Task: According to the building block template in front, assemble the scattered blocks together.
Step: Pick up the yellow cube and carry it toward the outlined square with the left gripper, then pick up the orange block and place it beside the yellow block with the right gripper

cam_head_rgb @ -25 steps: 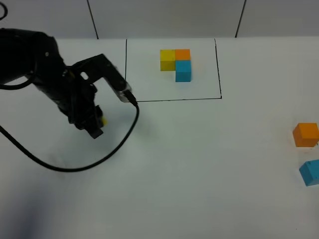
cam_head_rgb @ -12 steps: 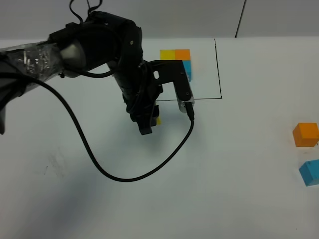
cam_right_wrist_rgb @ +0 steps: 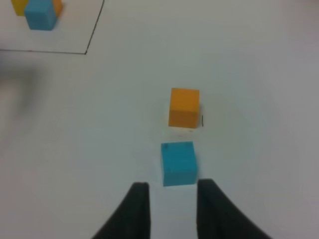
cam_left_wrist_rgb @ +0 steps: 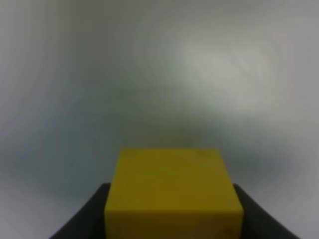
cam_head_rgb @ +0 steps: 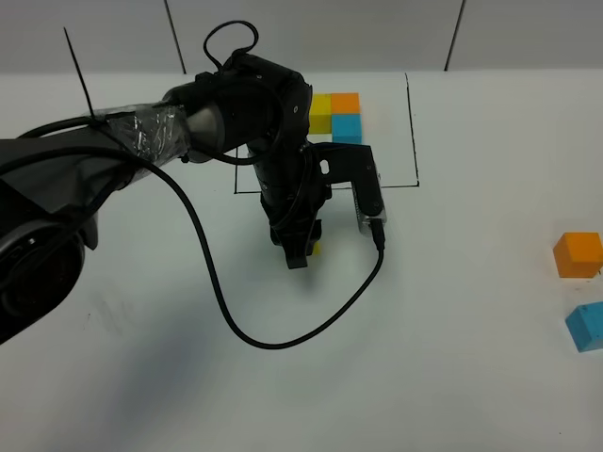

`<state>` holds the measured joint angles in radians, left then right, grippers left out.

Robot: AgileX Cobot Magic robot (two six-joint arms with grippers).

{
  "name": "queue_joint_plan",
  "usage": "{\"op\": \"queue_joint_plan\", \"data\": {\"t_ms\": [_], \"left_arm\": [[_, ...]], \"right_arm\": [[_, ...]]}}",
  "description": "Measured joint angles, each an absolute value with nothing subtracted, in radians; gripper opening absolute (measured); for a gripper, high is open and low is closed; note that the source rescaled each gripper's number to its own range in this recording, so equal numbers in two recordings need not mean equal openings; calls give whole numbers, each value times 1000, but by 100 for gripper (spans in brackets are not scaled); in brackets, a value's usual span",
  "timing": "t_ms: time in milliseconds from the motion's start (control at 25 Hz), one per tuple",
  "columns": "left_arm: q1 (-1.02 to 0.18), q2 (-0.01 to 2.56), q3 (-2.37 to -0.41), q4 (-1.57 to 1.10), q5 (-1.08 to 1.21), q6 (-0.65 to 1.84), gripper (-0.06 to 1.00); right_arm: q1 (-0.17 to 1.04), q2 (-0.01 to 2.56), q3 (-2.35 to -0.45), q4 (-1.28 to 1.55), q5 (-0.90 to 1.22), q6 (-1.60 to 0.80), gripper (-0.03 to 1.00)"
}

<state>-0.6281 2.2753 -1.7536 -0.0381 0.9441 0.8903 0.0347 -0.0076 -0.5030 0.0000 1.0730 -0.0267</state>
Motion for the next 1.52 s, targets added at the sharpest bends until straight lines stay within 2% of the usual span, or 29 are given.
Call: {"op": "queue_joint_plan", "data": {"t_ms": [840, 880, 960, 1080, 1160, 1240, 1520], "left_arm": [[-628, 2325, -1766, 10, 927, 936, 0], [-628, 2325, -1766, 11, 930, 929, 2], [-628, 2325, -1766, 16, 940, 908, 19], [-628, 2307, -1762, 39, 948, 864, 68], [-628, 2258, -1761, 56, 948, 841, 91], [-628, 2197, -1761, 65, 949, 814, 99], [-628, 1917, -1761, 124, 1018, 615, 99]], "right_arm": [[35, -8, -503, 0, 1073, -27, 0], [35, -8, -503, 0, 1073, -27, 0], [35, -8, -503, 0, 1073, -27, 0], [35, -8, -503, 0, 1073, -27, 0], [35, -8, -503, 0, 1073, -27, 0], [35, -8, -503, 0, 1073, -27, 0], [35, -8, -503, 0, 1073, -27, 0]]}}
